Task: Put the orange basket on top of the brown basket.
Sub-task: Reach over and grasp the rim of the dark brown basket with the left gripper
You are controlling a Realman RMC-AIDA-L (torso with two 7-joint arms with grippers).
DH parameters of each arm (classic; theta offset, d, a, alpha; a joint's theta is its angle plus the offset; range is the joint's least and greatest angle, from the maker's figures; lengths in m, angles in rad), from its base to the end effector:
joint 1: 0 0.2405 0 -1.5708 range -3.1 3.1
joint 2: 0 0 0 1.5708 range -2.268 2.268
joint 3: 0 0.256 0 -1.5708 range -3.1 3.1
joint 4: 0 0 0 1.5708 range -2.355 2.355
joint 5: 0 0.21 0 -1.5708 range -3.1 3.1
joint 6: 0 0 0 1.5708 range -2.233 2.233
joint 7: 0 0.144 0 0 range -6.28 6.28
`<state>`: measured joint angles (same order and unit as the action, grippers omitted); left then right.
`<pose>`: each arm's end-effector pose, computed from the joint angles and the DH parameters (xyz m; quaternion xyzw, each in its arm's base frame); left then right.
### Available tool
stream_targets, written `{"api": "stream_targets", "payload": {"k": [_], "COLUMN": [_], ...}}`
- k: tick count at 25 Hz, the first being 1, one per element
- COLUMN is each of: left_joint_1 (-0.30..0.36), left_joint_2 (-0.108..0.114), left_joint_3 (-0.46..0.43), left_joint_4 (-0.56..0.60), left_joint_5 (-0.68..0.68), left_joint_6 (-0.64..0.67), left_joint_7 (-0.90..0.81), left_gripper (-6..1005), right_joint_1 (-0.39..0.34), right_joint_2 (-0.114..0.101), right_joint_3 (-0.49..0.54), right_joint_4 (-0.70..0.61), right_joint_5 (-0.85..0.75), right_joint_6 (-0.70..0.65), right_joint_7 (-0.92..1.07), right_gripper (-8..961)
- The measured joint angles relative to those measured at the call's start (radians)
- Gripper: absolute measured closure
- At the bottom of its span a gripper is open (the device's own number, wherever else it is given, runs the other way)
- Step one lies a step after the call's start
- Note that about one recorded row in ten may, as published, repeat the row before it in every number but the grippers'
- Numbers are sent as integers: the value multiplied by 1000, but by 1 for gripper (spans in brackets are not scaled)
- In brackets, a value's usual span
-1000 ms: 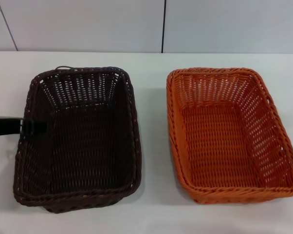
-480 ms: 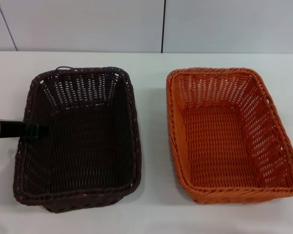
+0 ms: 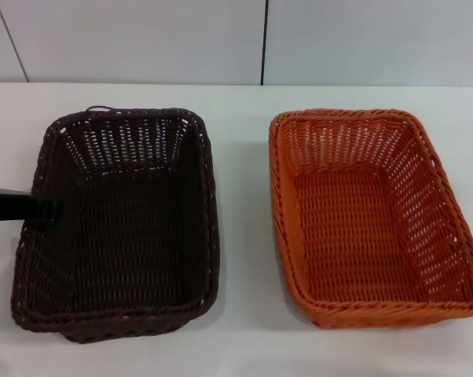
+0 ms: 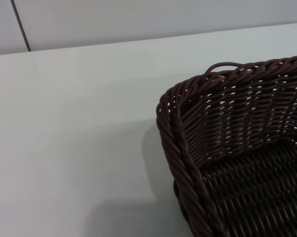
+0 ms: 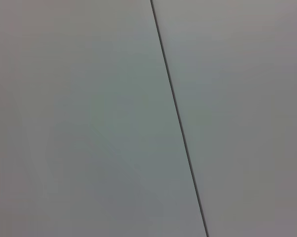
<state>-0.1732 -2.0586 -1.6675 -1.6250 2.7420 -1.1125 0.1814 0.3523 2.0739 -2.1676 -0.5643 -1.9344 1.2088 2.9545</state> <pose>-0.2538 0.3320 0.0515 -0.7757 -0.4676 0.0485 0.4211 0.2963 0.3430 0.0256 -0.5108 0.2598 0.3688 0.7319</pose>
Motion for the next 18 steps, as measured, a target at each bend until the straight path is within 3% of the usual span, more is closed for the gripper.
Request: {"api": "stream_targets", "payload": {"k": [5, 6, 9, 11, 13, 14, 15, 18], "left_joint_1": [-7, -22, -40, -85, -118, -179, -179, -272], "left_joint_2": [0, 1, 2, 2, 2, 3, 3, 12], "left_joint_3": [-30, -87, -144, -228, -262, -308, -308, -382], "left_joint_4": [-4, -11, -12, -3, 4, 27, 27, 99], "left_joint_5": [-22, -93, -170, -265, -280, -276, -276, -263], "left_joint_6": [-26, -65, -107, -183, -222, -269, -269, -315], "left_joint_7": [91, 222, 351, 587, 687, 785, 785, 906], "left_gripper": [744, 758, 773, 774, 775, 777, 778, 782], "right_joint_1": [0, 0, -4, -5, -11, -16, -16, -24], "right_joint_2": [0, 0, 0, 1, 2, 2, 2, 3], "right_joint_3": [0, -1, -1, -1, -1, -1, -1, -1], "right_joint_4": [-2, -3, -6, -7, -8, -12, -12, -17], "right_joint_5": [0, 0, 0, 0, 0, 0, 0, 0], "right_joint_6": [3, 4, 8, 8, 8, 8, 8, 9], "right_joint_7": [0, 0, 0, 0, 0, 0, 0, 0], "right_gripper": [118, 118, 118, 118, 118, 118, 118, 118]}}
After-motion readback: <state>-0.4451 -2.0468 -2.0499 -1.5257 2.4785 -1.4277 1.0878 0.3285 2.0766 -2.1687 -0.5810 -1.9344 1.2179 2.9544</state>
